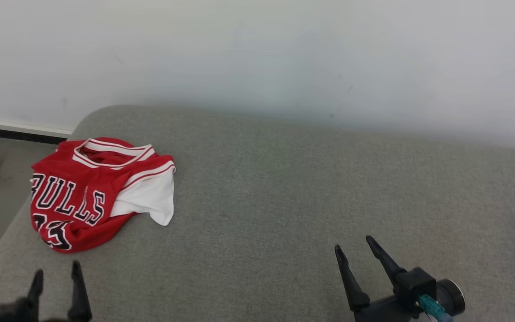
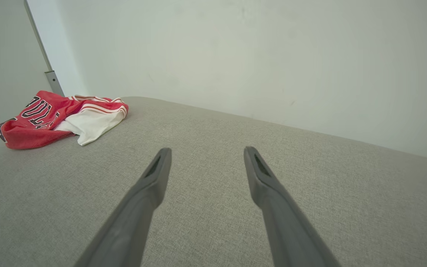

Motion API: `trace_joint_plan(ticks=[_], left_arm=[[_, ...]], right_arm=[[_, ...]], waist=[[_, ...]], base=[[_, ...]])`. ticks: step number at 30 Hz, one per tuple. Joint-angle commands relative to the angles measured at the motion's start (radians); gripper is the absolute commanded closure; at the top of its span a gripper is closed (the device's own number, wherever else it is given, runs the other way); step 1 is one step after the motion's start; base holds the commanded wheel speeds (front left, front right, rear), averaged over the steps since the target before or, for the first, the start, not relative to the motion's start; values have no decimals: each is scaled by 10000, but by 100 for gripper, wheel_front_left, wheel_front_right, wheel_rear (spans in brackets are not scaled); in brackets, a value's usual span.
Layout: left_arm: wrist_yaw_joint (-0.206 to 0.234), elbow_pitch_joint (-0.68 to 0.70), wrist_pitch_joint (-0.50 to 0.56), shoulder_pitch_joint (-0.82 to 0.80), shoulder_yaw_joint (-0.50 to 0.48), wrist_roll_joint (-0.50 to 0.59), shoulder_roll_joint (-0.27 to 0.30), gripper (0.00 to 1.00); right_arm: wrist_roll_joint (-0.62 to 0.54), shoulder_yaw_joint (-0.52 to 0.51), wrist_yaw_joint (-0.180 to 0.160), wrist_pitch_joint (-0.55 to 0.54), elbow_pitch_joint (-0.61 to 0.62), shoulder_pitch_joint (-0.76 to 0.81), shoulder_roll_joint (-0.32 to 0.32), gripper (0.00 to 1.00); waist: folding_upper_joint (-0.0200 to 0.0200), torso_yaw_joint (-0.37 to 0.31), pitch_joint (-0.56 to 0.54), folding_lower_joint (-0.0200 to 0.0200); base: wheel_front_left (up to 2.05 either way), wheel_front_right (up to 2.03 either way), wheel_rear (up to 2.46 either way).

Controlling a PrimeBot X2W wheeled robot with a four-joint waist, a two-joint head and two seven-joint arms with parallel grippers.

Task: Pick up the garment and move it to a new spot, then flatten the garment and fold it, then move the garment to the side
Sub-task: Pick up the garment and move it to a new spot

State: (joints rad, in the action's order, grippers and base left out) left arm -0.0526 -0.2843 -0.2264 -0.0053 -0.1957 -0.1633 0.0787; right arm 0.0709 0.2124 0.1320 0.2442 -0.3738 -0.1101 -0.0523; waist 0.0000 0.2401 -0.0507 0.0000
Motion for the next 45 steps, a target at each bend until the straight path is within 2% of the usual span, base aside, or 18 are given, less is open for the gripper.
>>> trace_joint_plan(ticks=[1, 7, 13, 18, 19, 23, 27, 34, 35, 36, 40, 45], left_arm=[[60, -148, 45, -414, -58, -66, 88, 0], [206, -1411, 591, -2304, -360, -465, 595, 0], [123, -2644, 1380, -4201, -611, -994, 1080, 0], [153, -3446, 1973, -5427, -1039, -1465, 1721, 0], [177, -3727, 2271, -5808, -1196, -1647, 2004, 0], [130, -4299, 3030, -6367, -1394, -1945, 2424, 0], [262, -4808, 3760, -6681, -1597, -2216, 2782, 0], [336, -5551, 4364, -6866, -1611, -2481, 2723, 0], [307, -5646, 4404, -6845, -1561, -2493, 2658, 53], [294, -5723, 4436, -6809, -1574, -2547, 2602, 100], [311, -5870, 4646, -6566, -1542, -2554, 2661, 100], [259, -5341, 4670, -6411, -1427, -2276, 3316, 100]], right_arm=[[-19, 60, -29, -40, 91, -199, -53, 0], [33, 566, -29, -327, 572, -730, -280, 0], [77, 1113, -29, -614, 1152, -1220, -655, 0], [168, 1584, -29, -901, 1812, -1523, -1006, 0], [209, 1709, -29, -1003, 2100, -1629, -1126, 0], [206, 1831, -29, -1227, 2610, -1718, -1354, 0], [213, 1884, -29, -1356, 3017, -1802, -1451, 0], [117, 1607, -29, -1426, 3286, -1601, -1426, 0], [98, 1560, -29, -1425, 3283, -1558, -1402, 0], [88, 1522, -29, -1423, 3281, -1526, -1360, 0], [130, 1491, -29, -1294, 3198, -1495, -1230, 0], [220, 1171, -29, -976, 2853, -1293, -875, 0]], waist=[[0, -294, 344, 0], [0, -1088, 1332, 0], [0, -1660, 2507, 0], [0, -2165, 3368, 0], [0, -2328, 3688, 0], [0, -2571, 4166, 0], [0, -2822, 4518, 0], [0, -2822, 4657, 0], [0, -2793, 4617, 0], [0, -2780, 4573, 0], [0, -2776, 4330, 0], [0, -2755, 3648, 0]], base=[[0, 0, 0], [0, 0, 0], [0, 0, 0], [0, 0, 0], [0, 0, 0], [0, 0, 0], [0, 0, 0], [0, 0, 0], [0, 0, 0], [0, 0, 0], [0, 0, 0], [0, 0, 0]])
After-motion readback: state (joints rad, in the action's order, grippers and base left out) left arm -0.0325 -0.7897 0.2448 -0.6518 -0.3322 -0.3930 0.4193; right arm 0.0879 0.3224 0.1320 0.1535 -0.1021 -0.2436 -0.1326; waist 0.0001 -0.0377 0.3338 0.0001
